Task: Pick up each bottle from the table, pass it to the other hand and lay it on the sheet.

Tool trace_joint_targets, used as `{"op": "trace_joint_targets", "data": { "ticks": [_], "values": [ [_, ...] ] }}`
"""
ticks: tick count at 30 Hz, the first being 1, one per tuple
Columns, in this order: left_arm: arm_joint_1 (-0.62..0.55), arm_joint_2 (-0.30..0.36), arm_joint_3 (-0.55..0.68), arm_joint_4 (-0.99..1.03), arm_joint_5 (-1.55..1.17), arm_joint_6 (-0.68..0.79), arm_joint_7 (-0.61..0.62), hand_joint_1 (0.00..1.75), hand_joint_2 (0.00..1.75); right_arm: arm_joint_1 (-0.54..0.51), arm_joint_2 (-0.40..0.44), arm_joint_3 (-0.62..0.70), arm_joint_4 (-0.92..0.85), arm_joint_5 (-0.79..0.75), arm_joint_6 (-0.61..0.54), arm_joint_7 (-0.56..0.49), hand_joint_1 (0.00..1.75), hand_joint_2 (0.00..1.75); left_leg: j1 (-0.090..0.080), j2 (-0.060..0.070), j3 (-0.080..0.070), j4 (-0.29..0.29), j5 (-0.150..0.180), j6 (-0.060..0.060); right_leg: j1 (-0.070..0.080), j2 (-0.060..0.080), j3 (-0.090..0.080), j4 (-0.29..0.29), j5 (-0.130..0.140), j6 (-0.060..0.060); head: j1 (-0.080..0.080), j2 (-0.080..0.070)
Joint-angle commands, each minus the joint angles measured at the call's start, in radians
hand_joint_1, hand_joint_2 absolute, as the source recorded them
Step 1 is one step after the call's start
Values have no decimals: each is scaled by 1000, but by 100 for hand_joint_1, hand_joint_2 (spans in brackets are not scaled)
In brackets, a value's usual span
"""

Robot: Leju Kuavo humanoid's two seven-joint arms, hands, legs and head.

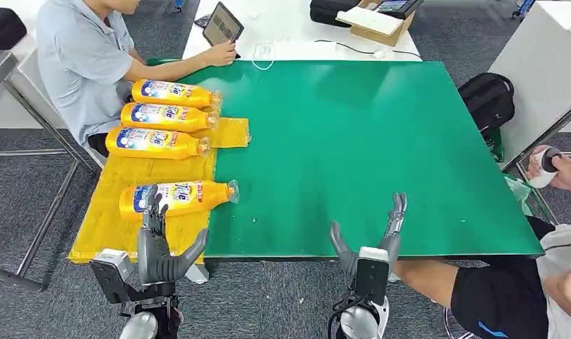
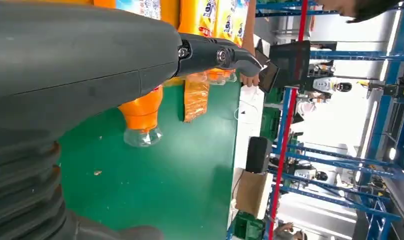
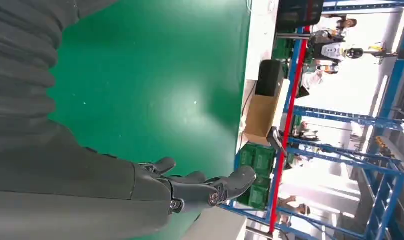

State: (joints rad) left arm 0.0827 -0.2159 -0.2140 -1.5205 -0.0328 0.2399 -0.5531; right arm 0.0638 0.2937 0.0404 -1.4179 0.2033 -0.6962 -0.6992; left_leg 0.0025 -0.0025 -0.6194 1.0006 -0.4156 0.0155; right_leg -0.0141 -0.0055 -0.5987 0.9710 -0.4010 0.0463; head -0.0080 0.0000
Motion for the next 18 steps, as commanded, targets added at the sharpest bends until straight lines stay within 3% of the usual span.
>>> {"op": "trace_joint_targets", "data": {
  "ticks": [1,8,18],
  "values": [
    [7,5,14,6,0,7,3,0,175,-5,5,-1,26,7,-2,1,0,175,1,1,5,0,-2,-1,1,1,4,-1,-2,-2,0,0],
    [62,19,74,-61,13,15,-6,0,175,-58,26,41,77,30,-2,1,0,175,1,7,7,0,-4,-2,1,7,5,0,-2,-3,0,0],
    [7,9,51,1,7,-1,-4,0,175,-27,17,6,49,16,-2,1,0,175,0,-2,3,-1,0,-1,0,-1,3,0,-1,-1,0,0]
  ]
}}
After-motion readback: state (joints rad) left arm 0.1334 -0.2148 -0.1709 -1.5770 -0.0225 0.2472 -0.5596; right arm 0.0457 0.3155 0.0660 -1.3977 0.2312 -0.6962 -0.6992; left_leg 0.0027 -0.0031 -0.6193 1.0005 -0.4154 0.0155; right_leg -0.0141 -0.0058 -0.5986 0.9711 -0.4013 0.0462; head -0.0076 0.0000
